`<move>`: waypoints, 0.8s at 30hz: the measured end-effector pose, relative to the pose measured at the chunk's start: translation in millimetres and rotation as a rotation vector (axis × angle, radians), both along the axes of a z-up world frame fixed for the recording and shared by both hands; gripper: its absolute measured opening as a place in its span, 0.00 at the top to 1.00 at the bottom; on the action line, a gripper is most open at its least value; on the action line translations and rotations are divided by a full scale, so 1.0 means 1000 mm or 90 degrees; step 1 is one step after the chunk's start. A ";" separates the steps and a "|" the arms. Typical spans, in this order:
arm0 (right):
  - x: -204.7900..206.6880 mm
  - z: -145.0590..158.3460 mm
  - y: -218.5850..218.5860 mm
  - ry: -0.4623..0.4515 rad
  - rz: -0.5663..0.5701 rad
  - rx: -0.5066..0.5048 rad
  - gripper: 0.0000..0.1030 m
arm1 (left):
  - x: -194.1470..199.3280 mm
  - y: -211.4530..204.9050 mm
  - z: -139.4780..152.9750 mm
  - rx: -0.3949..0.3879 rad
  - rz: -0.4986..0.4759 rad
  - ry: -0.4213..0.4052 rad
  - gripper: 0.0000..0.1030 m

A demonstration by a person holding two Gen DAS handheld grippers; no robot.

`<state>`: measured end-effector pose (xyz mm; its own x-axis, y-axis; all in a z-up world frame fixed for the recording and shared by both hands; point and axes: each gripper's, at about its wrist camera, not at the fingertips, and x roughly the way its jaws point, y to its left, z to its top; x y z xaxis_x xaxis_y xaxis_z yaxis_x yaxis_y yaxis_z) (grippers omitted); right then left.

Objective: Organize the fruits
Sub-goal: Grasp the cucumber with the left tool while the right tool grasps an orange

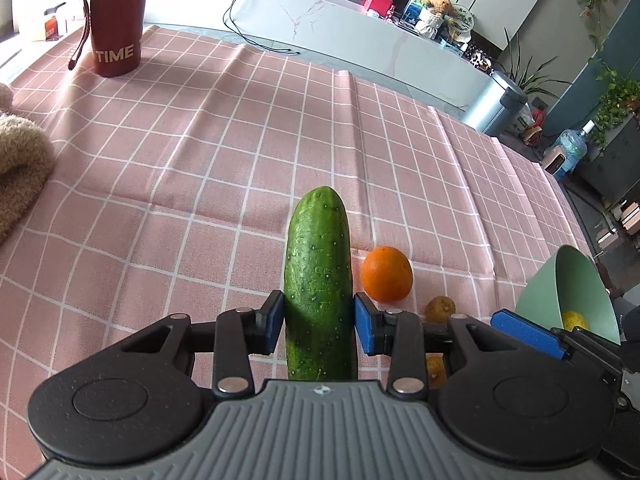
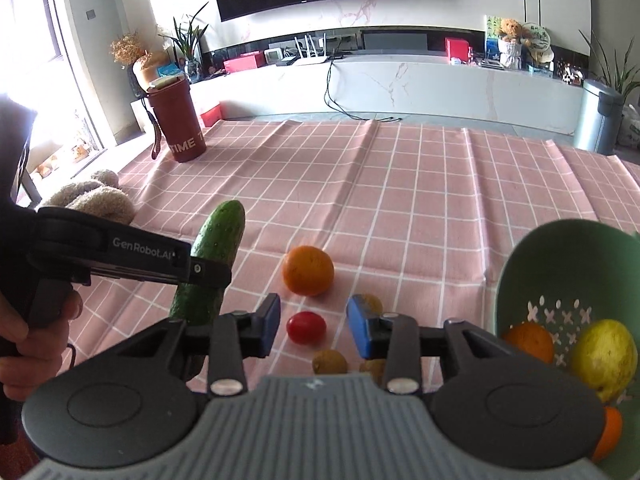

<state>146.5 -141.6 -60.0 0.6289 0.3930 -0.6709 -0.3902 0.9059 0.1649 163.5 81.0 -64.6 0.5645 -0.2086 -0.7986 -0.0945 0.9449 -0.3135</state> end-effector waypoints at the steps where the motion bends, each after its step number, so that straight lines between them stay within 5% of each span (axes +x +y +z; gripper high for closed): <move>1: 0.004 -0.001 0.002 0.000 -0.002 -0.002 0.66 | 0.002 0.002 0.000 -0.005 0.002 0.001 0.59; 24: 0.061 -0.043 0.058 0.017 0.033 -0.084 0.58 | 0.012 0.019 -0.015 -0.039 0.022 0.002 0.59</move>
<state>207.0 -83.4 -103.2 0.5911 0.3316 -0.7353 -0.4338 0.8992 0.0567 175.2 99.7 -79.5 0.5692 -0.2374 -0.7872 -0.1275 0.9204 -0.3697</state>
